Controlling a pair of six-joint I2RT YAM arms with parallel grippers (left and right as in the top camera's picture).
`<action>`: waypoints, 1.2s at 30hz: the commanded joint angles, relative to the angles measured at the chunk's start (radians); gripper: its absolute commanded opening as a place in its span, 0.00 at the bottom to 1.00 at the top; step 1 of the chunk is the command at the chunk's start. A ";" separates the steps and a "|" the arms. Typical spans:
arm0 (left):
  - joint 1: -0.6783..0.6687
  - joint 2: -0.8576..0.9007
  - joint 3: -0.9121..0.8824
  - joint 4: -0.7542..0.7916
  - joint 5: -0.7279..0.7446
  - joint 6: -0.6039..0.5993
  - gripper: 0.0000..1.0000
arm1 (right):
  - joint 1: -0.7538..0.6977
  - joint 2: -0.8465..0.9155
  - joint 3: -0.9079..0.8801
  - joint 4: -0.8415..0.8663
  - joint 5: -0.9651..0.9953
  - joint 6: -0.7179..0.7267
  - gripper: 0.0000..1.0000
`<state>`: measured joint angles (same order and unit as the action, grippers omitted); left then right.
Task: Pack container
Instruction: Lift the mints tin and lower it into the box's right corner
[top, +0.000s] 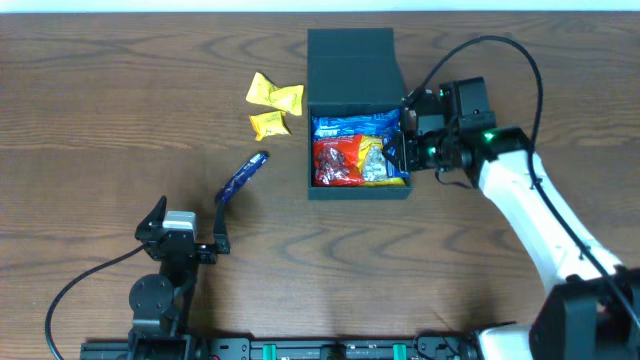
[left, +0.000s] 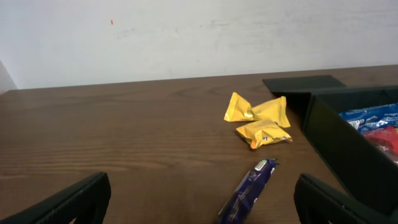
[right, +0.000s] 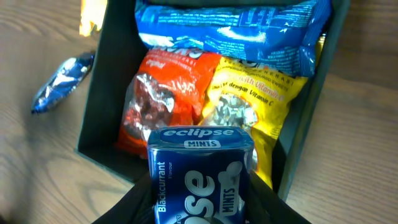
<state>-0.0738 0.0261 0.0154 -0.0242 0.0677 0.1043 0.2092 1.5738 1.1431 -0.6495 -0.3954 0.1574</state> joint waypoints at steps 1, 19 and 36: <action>-0.002 -0.002 -0.011 -0.047 0.001 -0.004 0.95 | 0.011 0.061 0.060 -0.002 -0.024 0.056 0.34; -0.002 -0.002 -0.011 -0.047 0.001 -0.004 0.95 | 0.167 0.192 0.285 -0.258 0.356 0.118 0.37; -0.002 -0.002 -0.011 -0.047 0.001 -0.004 0.95 | 0.193 0.292 0.288 -0.235 0.475 0.198 0.37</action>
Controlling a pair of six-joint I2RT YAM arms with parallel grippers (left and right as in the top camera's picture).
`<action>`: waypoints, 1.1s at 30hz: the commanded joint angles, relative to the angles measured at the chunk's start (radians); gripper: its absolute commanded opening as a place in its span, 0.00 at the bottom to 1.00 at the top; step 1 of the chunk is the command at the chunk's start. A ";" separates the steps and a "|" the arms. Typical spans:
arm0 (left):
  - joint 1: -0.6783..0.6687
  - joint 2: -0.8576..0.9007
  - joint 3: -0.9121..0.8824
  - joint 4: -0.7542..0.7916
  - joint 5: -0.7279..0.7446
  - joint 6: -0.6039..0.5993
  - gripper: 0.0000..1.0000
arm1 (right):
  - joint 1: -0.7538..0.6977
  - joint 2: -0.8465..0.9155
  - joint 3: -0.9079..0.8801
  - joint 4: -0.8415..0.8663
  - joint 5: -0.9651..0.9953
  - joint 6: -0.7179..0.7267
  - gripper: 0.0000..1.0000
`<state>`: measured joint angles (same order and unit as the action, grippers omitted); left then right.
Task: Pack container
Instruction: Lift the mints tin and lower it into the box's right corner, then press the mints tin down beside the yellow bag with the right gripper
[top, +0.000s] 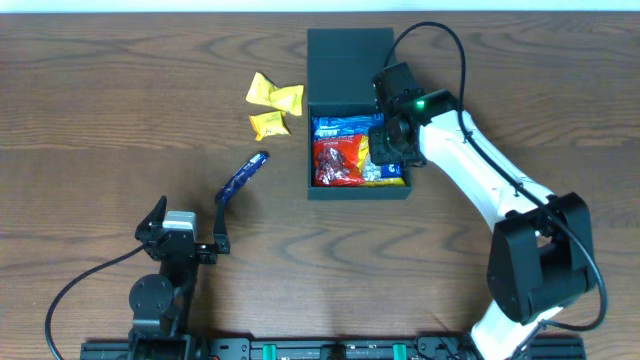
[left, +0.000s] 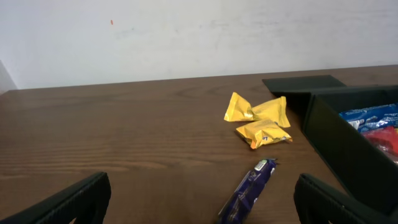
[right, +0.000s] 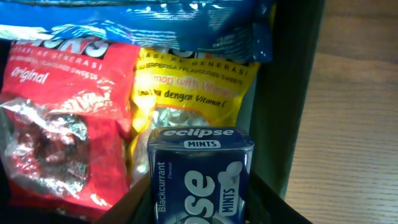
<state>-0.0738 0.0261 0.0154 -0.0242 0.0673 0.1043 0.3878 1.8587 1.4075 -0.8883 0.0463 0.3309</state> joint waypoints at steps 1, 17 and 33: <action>-0.002 -0.002 -0.011 -0.047 0.001 -0.004 0.95 | 0.014 0.010 0.023 0.004 0.032 0.025 0.37; -0.002 -0.002 -0.011 -0.047 0.001 -0.003 0.95 | 0.039 0.058 0.023 0.006 0.032 0.059 0.38; -0.002 -0.002 -0.011 -0.047 0.001 -0.004 0.95 | 0.029 0.118 0.023 0.009 0.056 0.084 0.38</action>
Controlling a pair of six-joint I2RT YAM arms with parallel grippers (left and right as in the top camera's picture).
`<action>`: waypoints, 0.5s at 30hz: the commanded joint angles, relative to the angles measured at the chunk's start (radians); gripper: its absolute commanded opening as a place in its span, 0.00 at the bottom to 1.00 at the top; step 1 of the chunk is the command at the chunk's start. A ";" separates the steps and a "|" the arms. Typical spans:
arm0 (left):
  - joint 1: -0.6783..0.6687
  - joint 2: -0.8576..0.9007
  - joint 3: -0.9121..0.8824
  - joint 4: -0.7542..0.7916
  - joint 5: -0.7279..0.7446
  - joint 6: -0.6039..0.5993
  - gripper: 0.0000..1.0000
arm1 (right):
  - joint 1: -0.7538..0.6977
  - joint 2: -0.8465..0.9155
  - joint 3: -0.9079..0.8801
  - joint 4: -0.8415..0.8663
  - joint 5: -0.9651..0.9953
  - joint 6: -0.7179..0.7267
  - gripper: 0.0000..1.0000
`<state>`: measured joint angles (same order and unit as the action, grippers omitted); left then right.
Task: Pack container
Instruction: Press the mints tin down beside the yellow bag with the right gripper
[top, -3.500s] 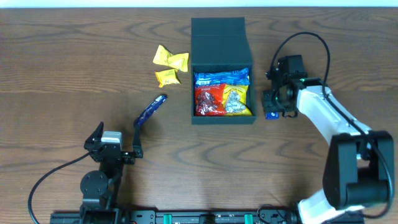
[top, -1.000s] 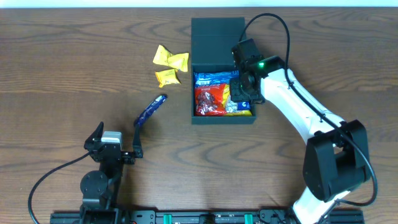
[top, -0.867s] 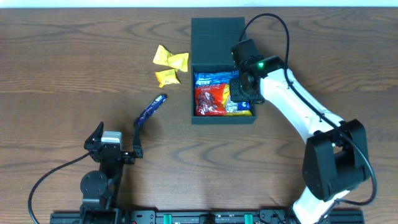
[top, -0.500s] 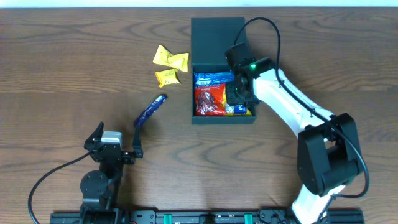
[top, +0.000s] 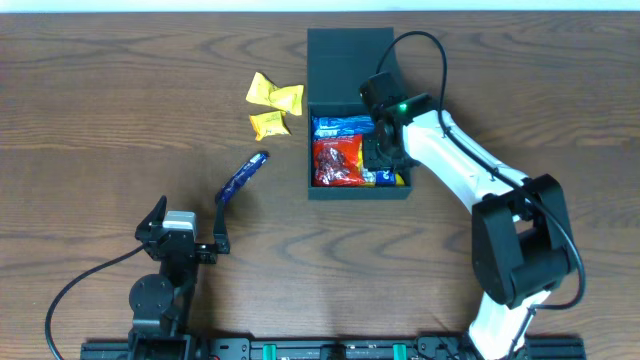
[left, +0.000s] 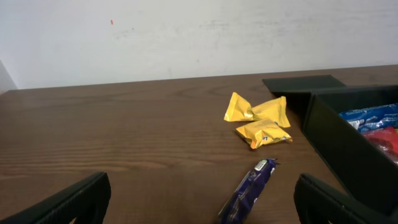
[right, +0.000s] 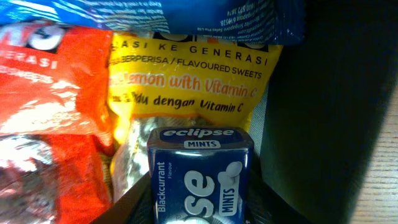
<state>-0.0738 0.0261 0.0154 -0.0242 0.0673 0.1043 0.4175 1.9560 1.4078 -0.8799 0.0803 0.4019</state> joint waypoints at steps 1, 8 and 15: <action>-0.002 -0.002 -0.011 -0.046 0.001 -0.004 0.95 | -0.002 0.021 0.023 0.000 0.022 0.013 0.38; -0.002 -0.002 -0.011 -0.047 0.001 -0.004 0.95 | -0.005 0.021 0.032 -0.015 0.025 0.013 0.37; -0.002 -0.002 -0.011 -0.047 0.001 -0.003 0.95 | -0.005 0.021 0.062 -0.046 0.052 0.013 0.36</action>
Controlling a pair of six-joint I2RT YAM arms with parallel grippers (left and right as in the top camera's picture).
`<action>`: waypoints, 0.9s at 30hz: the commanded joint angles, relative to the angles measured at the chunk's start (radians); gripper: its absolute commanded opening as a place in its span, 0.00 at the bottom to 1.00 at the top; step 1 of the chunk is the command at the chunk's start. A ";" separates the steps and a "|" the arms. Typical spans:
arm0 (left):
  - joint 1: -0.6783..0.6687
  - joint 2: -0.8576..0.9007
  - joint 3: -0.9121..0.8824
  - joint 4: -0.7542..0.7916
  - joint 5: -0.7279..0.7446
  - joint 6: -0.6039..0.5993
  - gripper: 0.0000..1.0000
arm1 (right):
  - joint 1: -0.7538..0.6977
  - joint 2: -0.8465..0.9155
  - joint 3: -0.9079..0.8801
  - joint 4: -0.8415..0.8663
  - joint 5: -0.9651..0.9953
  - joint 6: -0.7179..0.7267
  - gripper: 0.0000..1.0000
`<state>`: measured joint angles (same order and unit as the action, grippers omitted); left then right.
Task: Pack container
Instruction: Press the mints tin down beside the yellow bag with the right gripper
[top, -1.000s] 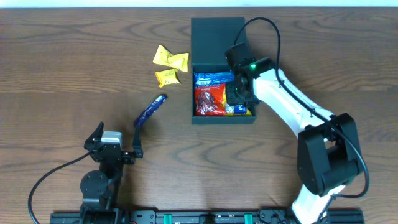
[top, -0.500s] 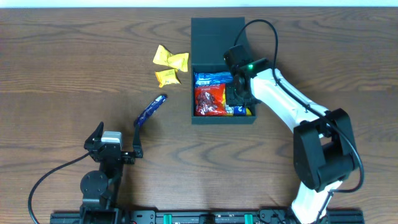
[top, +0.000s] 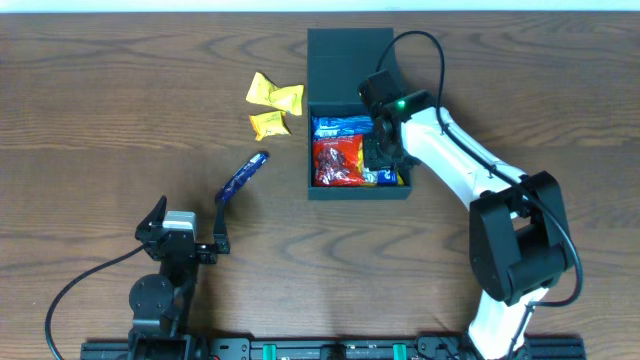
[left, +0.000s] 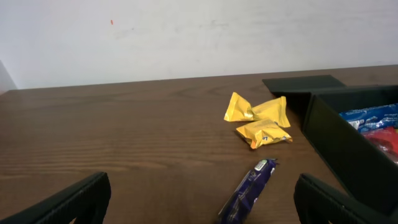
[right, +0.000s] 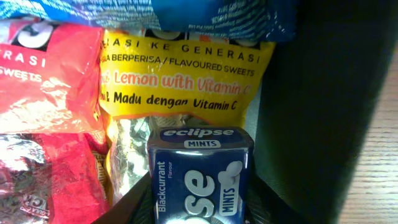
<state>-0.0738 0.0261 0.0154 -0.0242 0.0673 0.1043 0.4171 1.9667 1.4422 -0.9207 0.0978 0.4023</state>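
Observation:
A dark open box (top: 345, 190) with its lid (top: 350, 65) folded back holds a blue bag (top: 342, 126), a red sweets bag (right: 46, 118) and a yellow lemon sweets bag (right: 180, 81). My right gripper (top: 384, 150) reaches down into the box's right side, shut on a blue Eclipse mints tin (right: 200, 174) just above the yellow bag. Left of the box lie three yellow packets (top: 272, 105) and a purple wrapped bar (top: 243, 176). My left gripper (left: 202, 202) rests open at the near table edge, nothing between its fingers.
The box's dark right wall (right: 317, 124) stands close beside the tin. Bare wooden table (top: 120, 110) lies to the left of the box and in front of it. A white wall (left: 186, 37) rises behind the table.
My right gripper with the mints tin has shifted slightly over the yellow bag inside the box. The left arm and the loose items have not moved.
My right gripper held the mints tin at the box's right edge, above its contents. Then it was over the box's right half, lower toward the yellow bag. Now it sits deep inside the box by the right wall, still shut on the tin.

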 joint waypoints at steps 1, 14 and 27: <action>-0.002 -0.002 -0.011 -0.047 0.001 -0.004 0.95 | -0.005 0.010 0.031 -0.008 0.043 0.013 0.36; -0.002 -0.002 -0.011 -0.046 0.001 -0.004 0.95 | -0.004 0.008 0.041 -0.034 0.063 0.013 0.47; -0.002 -0.002 -0.011 -0.046 0.001 -0.003 0.95 | 0.031 0.008 0.174 -0.150 -0.064 0.050 0.02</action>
<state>-0.0738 0.0261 0.0154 -0.0238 0.0673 0.1043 0.4366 1.9701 1.6165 -1.0664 0.0742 0.4221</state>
